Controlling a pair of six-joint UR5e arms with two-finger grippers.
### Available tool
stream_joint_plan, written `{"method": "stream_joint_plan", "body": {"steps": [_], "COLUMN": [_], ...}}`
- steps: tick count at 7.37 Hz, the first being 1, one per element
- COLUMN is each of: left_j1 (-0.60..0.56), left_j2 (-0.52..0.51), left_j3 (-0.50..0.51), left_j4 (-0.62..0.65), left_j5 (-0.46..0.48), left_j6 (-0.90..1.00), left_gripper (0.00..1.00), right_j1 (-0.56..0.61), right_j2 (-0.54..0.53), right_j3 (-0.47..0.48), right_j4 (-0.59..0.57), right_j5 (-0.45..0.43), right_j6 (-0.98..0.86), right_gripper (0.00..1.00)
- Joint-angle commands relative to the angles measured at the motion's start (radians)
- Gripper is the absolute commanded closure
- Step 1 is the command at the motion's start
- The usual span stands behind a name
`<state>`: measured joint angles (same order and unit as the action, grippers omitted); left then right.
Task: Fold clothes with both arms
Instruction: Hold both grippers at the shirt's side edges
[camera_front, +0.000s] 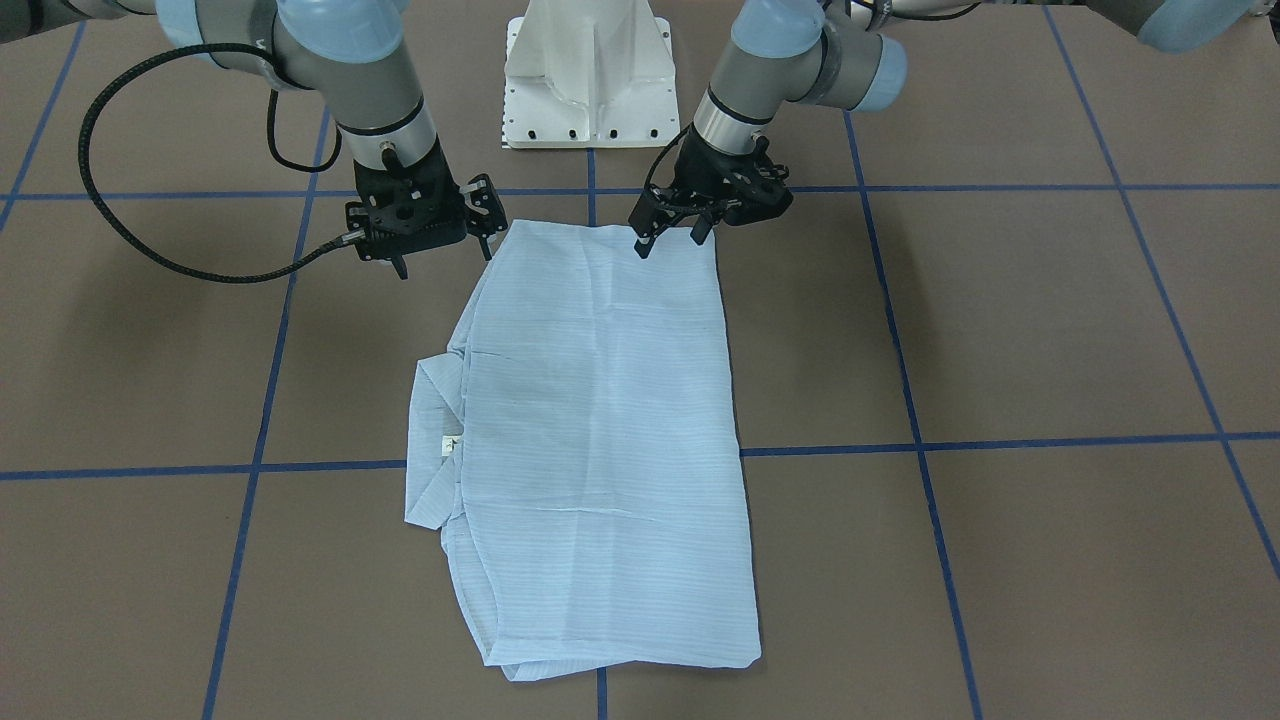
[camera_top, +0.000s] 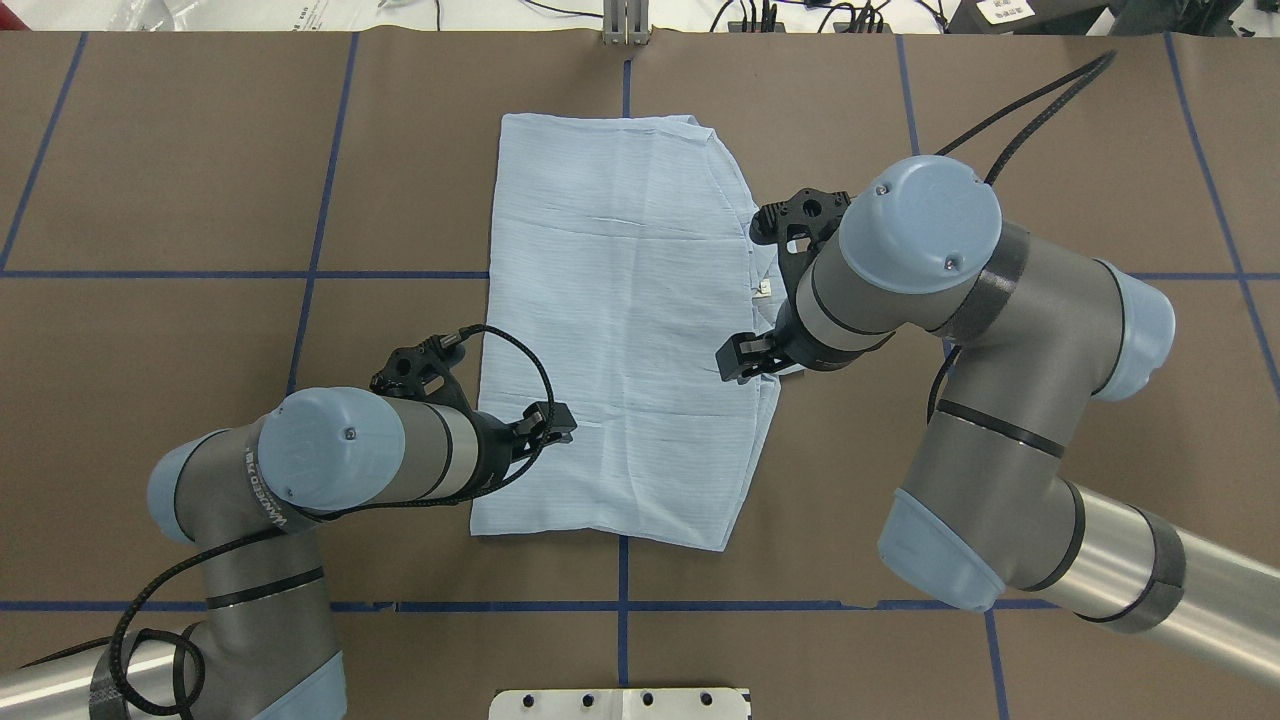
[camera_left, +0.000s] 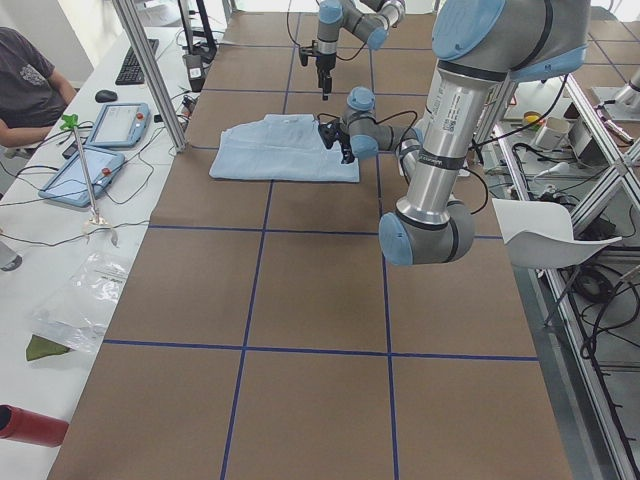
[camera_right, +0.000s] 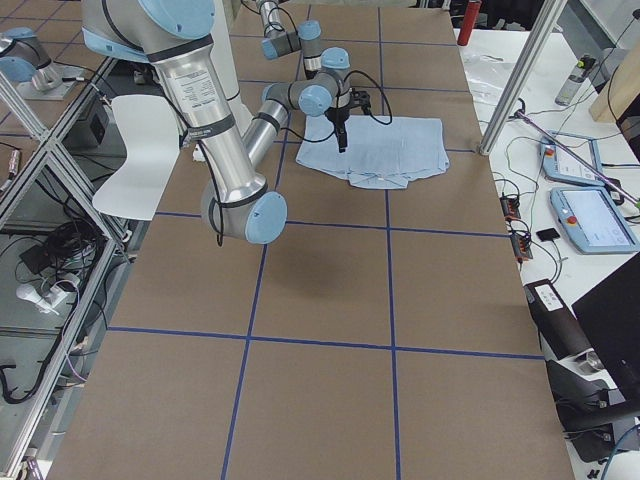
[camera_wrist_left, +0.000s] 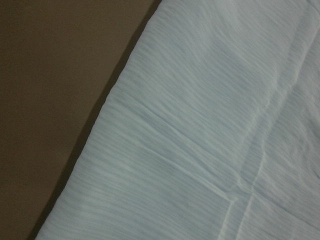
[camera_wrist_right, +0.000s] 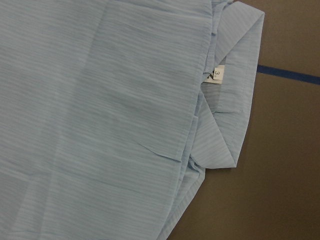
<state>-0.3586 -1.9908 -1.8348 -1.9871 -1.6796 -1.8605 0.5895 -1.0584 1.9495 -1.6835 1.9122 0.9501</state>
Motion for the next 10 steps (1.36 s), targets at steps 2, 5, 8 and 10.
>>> {"method": "stream_joint_plan", "body": {"steps": [2, 5, 8, 10], "left_j1": [0.006, 0.012, 0.013, 0.023], "left_j2": [0.038, 0.030, 0.035, 0.035], "left_j3": [0.002, 0.002, 0.002, 0.003], "left_j4": [0.002, 0.045, 0.074, 0.074], "left_j5": [0.004, 0.004, 0.006, 0.006], "left_j6": [0.007, 0.006, 0.008, 0.009], "left_gripper": [0.02, 0.02, 0.02, 0.07], "right_j1": [-0.002, 0.000, -0.002, 0.000], "right_j2": [-0.002, 0.000, -0.002, -0.002], "right_j3": [0.003, 0.012, 0.012, 0.014], "right_j4": [-0.001, 0.001, -0.001, -0.001], "right_j5": [0.001, 0.001, -0.001, -0.001], "right_j6": [0.009, 0.009, 0.010, 0.010], "right_gripper": [0.00, 0.00, 0.00, 0.00]}}
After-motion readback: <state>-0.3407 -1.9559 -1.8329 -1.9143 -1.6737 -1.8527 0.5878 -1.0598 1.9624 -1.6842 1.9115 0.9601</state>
